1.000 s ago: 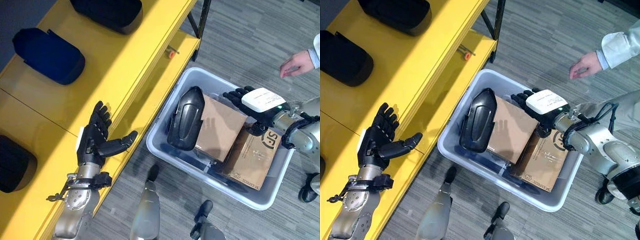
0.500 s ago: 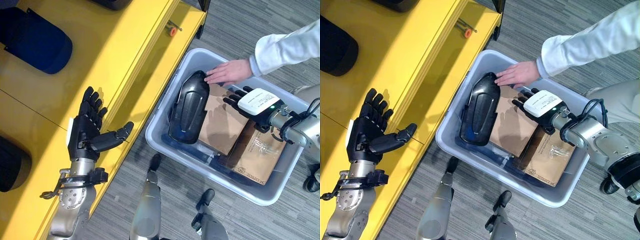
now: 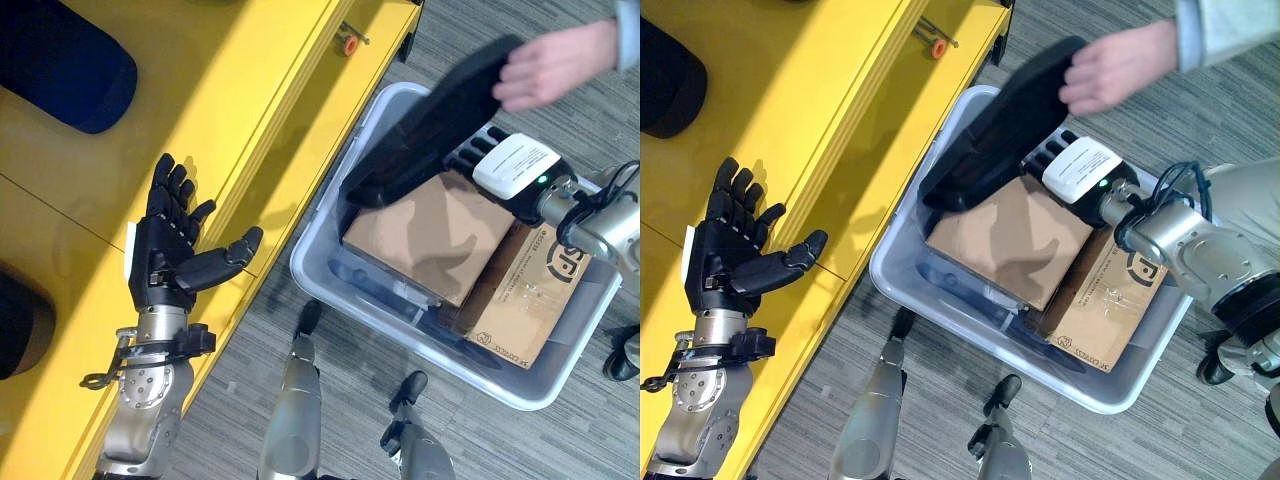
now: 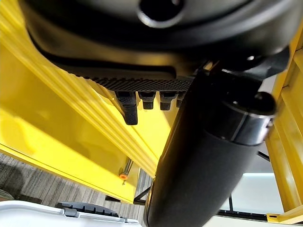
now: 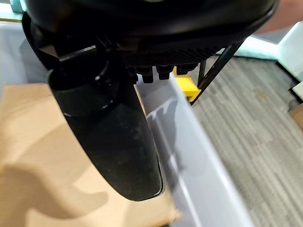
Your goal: Move parts from the plastic box to the shelf.
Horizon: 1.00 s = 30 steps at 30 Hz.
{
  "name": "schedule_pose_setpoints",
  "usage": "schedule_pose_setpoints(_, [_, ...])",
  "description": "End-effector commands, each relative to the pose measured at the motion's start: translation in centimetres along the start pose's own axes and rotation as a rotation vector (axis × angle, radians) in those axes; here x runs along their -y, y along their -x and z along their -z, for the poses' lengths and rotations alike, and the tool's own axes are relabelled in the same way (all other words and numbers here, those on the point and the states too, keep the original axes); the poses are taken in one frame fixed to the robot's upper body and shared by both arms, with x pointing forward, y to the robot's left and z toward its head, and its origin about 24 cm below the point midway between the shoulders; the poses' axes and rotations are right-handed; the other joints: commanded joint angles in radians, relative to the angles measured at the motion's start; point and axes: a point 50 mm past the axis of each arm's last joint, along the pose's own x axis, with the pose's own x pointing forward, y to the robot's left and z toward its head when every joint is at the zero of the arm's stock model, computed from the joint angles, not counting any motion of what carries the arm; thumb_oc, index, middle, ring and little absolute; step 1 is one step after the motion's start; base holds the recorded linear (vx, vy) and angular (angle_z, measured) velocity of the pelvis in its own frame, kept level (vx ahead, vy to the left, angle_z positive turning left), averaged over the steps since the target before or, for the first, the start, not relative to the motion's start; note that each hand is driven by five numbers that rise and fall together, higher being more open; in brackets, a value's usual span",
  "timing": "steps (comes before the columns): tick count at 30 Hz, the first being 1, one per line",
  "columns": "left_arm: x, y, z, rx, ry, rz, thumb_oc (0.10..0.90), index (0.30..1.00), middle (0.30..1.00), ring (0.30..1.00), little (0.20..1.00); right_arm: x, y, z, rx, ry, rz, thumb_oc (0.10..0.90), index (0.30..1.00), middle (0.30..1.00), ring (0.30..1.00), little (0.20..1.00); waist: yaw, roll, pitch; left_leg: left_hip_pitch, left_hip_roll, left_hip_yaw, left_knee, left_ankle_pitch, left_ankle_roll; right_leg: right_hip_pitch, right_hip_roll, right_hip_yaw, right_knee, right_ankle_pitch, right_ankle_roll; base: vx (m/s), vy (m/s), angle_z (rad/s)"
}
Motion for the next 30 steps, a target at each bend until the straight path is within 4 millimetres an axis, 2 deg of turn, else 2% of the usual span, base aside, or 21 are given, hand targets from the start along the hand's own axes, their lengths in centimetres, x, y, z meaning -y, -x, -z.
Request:
schedule_pose_setpoints(1, [2.1,-1.0,-2.4,0.129,0.035,0.105,0.900,1.000,1.000,1.000,1.000,5.4,-1.1,-1.3,0.106,0.068,0.198,0.900,1.000,1.000,1.000,1.000,-0.016,-0.046,0.015,-0.047,0.027,0.023,-0.073,0.114,-0.040,0.176,0.053,-0.012,0.080,-0.256,-0.043,0.00,0.000,0.00])
schedule_pose_setpoints(12, [2.5,-1.3,-2.7,0.147,0.049,0.105,0.900,1.000,1.000,1.000,1.000,6.7,-1.7,-2.1,0.126,0.059,0.239,0.900,1.000,1.000,1.000,1.000,-0.013,-0.052,0.040,-0.060,0.019,0.020,-0.069,0.106,-0.039,0.173,0.057,-0.014,0.074,-0.258,-0.045,0.00,-0.002,0.03])
schedule_pose_setpoints(30, [2.9,-1.5,-2.7,0.150,0.064,0.094,0.900,1.000,1.000,1.000,1.000,5.8,-2.2,-4.0,0.137,-0.070,0.271,0.900,1.000,1.000,1.000,1.000,-0.033,-0.040,0.030,-0.045,0.021,0.031,-0.067,0.103,-0.028,0.179,0.056,0.005,0.066,-0.245,-0.042,0.00,0.002,-0.01])
